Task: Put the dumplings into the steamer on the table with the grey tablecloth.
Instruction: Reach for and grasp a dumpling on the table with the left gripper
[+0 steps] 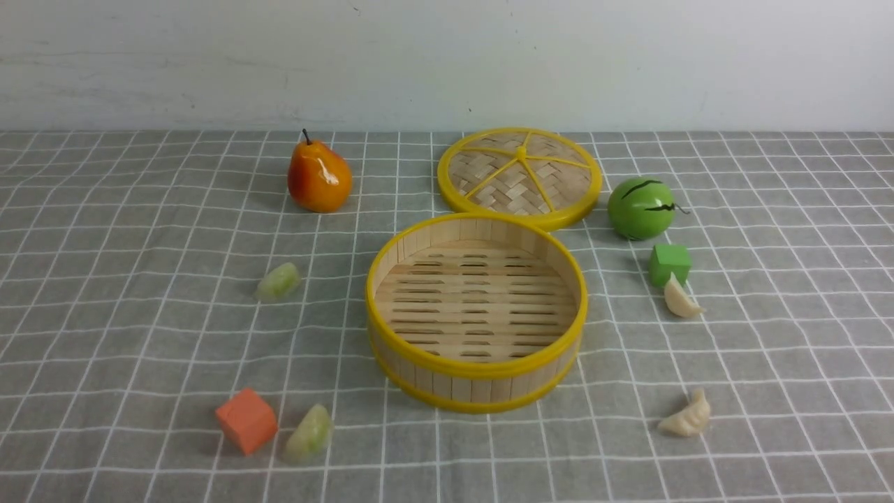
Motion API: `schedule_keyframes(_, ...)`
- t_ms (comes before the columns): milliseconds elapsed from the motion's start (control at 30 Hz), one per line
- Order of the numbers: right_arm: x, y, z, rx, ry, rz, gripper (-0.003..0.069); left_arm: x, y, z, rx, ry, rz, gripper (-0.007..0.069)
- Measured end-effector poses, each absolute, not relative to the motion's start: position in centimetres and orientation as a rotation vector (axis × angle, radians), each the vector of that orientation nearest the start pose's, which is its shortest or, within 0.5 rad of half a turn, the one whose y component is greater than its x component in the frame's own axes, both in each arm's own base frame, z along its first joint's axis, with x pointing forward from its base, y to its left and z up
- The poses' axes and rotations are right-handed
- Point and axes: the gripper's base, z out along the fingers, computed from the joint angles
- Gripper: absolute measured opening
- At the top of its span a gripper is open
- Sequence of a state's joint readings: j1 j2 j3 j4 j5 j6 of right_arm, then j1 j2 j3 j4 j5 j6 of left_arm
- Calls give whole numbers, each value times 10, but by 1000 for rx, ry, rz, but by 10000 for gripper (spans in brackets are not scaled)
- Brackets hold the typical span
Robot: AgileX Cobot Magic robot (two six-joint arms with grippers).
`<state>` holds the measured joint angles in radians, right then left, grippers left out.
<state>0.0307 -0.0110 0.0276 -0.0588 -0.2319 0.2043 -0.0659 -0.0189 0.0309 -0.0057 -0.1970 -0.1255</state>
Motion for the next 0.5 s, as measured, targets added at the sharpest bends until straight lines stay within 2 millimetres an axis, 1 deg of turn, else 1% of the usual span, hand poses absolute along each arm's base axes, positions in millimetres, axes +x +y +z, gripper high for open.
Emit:
schedule_keyframes(33,53,3,225,63,1269,163,99,53,-3,222,-47,1291,-173,237)
schedule_keyframes(67,50,3,232,63,1193,180,101,51,-3,226,-77,1245,-211,237)
schedule_keyframes(133,45,3,242,79,1064,228,104,48,-1,236,-191,1124,-368,237)
schedule_keyframes(200,43,3,247,96,1021,257,104,45,1,242,-268,1047,-487,232)
schedule_keyframes(267,42,2,254,101,1009,264,101,42,1,253,-295,1015,-538,208)
schedule_keyframes(333,41,2,272,105,1011,265,70,39,1,277,-303,1000,-569,146)
schedule_keyframes(367,41,2,283,106,1021,263,45,39,1,294,-307,1019,-577,98)
schedule_keyframes(433,45,2,304,105,1058,250,1,43,-1,319,-310,1081,-572,27)
schedule_keyframes(467,49,2,320,102,1095,234,-10,53,-2,331,-308,1159,-546,-15)
schedule_keyframes(500,55,2,329,100,1140,219,-13,63,-3,338,-300,1216,-516,-14)
